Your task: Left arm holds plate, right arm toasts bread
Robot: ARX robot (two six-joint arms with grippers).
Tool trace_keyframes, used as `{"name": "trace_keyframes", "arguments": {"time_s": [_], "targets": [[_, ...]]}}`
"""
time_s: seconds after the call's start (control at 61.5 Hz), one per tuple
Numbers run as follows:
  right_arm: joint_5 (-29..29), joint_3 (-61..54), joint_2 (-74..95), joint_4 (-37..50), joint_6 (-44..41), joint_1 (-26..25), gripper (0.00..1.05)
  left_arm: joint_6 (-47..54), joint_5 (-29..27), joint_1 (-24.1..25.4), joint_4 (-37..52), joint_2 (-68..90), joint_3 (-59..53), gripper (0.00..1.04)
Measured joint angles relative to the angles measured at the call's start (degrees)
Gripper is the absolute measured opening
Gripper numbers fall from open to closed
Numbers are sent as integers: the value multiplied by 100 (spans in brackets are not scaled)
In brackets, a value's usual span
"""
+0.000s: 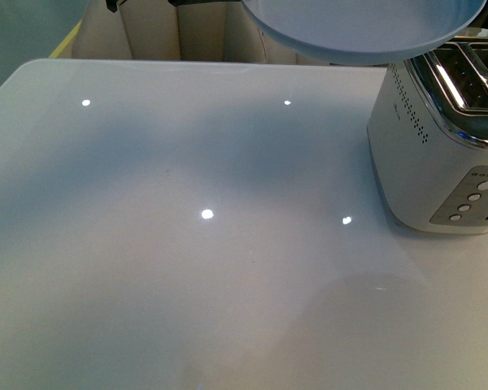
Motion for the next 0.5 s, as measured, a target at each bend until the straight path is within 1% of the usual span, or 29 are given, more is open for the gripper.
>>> {"name": "trace_keyframes", "arguments": {"time_s": [0.081,0.244,0.341,0.504], "targets": [[402,310,170,-343,-748,44,4,0,0,0,0,0,0,3],[1014,555,487,-793,-1770,212,4,0,-2,-2,0,0,0,3],[1204,529,719,-866,-2177,334,4,0,-2,-13,0,0,0,3],[1311,343,920,-929,-2328,455,4,0,-2,-31,0,0,-2,3]]}}
